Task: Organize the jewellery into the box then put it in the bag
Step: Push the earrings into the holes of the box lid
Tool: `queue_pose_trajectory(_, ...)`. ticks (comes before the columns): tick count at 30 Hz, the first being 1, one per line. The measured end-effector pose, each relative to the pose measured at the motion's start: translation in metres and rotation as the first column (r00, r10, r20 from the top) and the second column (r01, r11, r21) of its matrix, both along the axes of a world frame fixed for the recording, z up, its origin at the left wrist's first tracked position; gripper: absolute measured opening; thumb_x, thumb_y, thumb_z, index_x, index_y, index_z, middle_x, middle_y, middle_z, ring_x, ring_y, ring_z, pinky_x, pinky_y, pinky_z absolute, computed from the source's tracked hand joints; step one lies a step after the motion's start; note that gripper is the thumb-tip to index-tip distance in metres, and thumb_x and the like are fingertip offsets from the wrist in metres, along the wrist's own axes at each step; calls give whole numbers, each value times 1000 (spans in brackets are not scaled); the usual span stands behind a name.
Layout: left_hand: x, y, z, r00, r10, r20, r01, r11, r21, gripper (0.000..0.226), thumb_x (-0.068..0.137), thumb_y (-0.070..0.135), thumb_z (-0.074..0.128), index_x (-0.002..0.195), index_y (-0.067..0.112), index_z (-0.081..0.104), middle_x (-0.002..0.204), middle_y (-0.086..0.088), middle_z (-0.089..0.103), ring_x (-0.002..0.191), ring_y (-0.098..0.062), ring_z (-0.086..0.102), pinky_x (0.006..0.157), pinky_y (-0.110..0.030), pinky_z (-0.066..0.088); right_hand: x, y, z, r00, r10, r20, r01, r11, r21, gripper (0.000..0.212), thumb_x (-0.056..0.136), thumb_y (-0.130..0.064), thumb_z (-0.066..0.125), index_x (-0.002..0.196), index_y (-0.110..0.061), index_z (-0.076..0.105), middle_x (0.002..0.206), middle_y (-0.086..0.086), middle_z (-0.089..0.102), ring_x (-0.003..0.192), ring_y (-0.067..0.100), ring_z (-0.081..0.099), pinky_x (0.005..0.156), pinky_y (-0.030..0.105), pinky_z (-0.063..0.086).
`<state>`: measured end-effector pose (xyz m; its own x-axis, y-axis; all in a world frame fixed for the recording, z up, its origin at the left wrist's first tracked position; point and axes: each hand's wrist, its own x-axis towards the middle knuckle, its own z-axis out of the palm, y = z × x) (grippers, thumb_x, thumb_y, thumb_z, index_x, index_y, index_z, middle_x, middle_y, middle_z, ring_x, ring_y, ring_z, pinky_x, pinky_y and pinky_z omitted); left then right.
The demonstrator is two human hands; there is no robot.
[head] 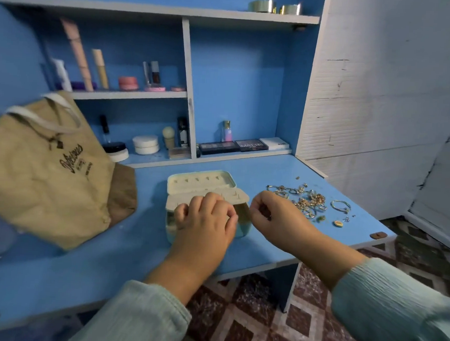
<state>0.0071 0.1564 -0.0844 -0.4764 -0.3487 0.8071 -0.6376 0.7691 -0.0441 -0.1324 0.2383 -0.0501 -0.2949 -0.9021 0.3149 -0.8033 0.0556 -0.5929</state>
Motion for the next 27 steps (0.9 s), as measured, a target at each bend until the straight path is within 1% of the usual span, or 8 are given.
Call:
queue_pose_trajectory(6, 34, -17, 8, 992, -13, -128, 23, 996, 82, 22, 83, 36, 44, 78, 22, 61, 87, 3, 60, 82, -15, 42, 72, -34, 29, 22, -16, 0, 996, 37, 77, -33, 998, -55, 9, 90, -16, 52, 81, -18, 52, 74, -8, 56, 62, 2, 49, 57, 11, 40)
queue_pose_trajectory(9, 45, -30, 12, 979, -54, -198, 91, 979, 184, 22, 87, 35, 43, 84, 20, 59, 96, -2, 59, 87, -23, 53, 76, -41, 42, 26, -21, 3, 993, 30, 115, -17, 994, -108, 7, 89, -13, 52, 83, -14, 54, 86, 0, 61, 78, 14, 57, 69, 23, 48)
queue_pose_trajectory(12, 51, -46, 15, 958, -63, -278, 147, 946, 291, 25, 89, 35, 40, 89, 17, 58, 107, -8, 57, 99, -31, 57, 88, -47, 43, 27, -30, 5, 996, 20, 90, -7, 989, -146, 5, 88, -11, 54, 84, -9, 57, 94, 0, 57, 84, 11, 55, 79, 25, 47)
queue_pose_trajectory(15, 53, -59, 18, 939, -96, -330, 223, 901, 373, 24, 93, 25, 45, 90, 6, 60, 112, -13, 58, 109, -29, 55, 94, -35, 39, 28, -41, 6, 993, 27, 112, -4, 981, -194, 9, 88, -11, 55, 80, -15, 55, 97, -8, 53, 87, 6, 53, 83, 24, 46)
queue_pose_trajectory(18, 53, -67, 22, 928, -96, -359, 276, 825, 493, 8, 95, 13, 50, 91, 10, 55, 108, 1, 58, 100, -10, 52, 80, -6, 30, 26, -52, 6, 994, 16, 112, 10, 974, -228, 19, 88, -12, 57, 76, -25, 51, 96, -19, 47, 87, 1, 51, 84, 20, 44)
queue_pose_trajectory(22, 48, -79, 22, 935, -44, -352, 272, 729, 629, 6, 98, 22, 44, 93, 23, 47, 89, 18, 50, 78, 1, 49, 65, -6, 35, 26, -65, 8, 993, 11, 115, 22, 959, -282, 26, 88, -9, 59, 72, -27, 49, 96, -17, 46, 90, 6, 50, 86, 22, 43)
queue_pose_trajectory(24, 46, -86, 22, 936, -24, -352, 265, 708, 655, 5, 98, 25, 43, 94, 25, 46, 87, 19, 49, 76, 4, 49, 63, -1, 36, 27, -72, 6, 992, 10, 123, 29, 951, -309, 30, 87, -8, 59, 70, -30, 48, 97, -17, 46, 90, 1, 49, 84, 21, 41)
queue_pose_trajectory(27, 43, -94, 22, 923, -7, -384, 283, 689, 667, 5, 98, 26, 43, 94, 25, 46, 85, 17, 50, 76, -1, 50, 60, -6, 38, 30, -80, 4, 993, 3, 115, 38, 937, -348, 28, 87, -10, 60, 72, -30, 49, 92, -18, 45, 86, -2, 49, 76, 16, 38)
